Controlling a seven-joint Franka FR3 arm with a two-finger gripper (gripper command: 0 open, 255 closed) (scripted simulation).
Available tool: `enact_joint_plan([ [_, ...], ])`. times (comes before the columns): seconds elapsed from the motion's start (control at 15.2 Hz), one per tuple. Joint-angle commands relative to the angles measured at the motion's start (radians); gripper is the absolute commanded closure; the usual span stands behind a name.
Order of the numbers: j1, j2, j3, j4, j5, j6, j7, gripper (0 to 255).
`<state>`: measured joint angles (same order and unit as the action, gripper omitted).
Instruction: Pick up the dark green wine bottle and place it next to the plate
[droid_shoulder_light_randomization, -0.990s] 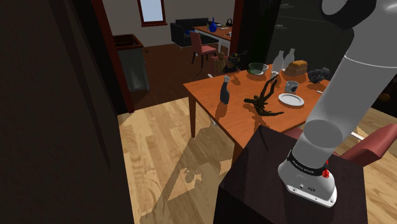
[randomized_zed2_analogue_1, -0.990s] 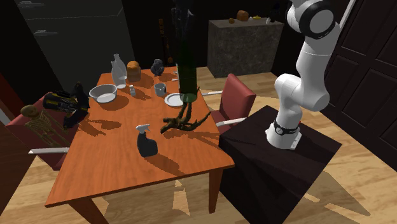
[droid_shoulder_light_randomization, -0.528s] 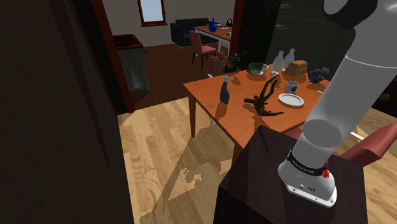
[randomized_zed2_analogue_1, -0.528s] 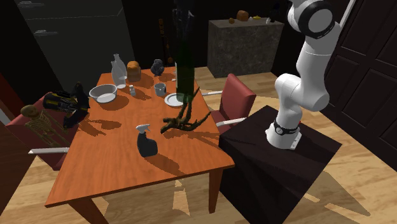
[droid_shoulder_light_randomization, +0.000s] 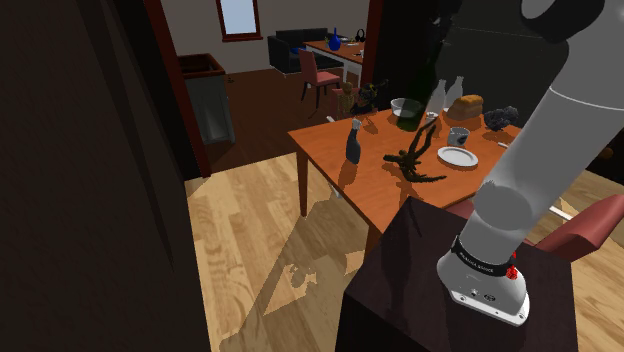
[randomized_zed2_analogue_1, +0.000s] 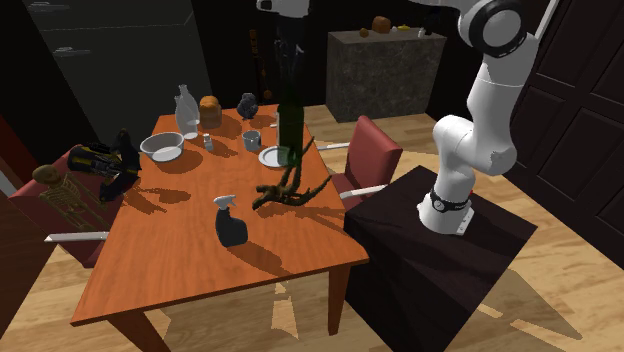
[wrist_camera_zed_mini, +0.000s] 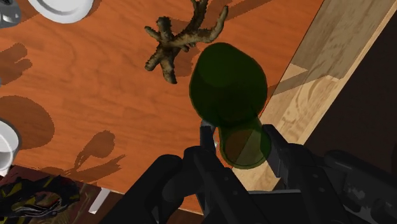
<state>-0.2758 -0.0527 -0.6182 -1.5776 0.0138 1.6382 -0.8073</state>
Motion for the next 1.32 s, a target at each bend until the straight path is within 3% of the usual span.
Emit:
enact_joint_plan([
  [0.0, -0.017, 0.004, -0.020, -0.049, 0.006, 0.053, -0.039, 255],
  [0.59, -0.100, 0.104, -0.108, -0.174, 0.090, 0.244, -0.233, 255],
  [1.25, -0.259, 0.340, -0.139, -0.176, 0.294, 0.392, -0.497, 255],
])
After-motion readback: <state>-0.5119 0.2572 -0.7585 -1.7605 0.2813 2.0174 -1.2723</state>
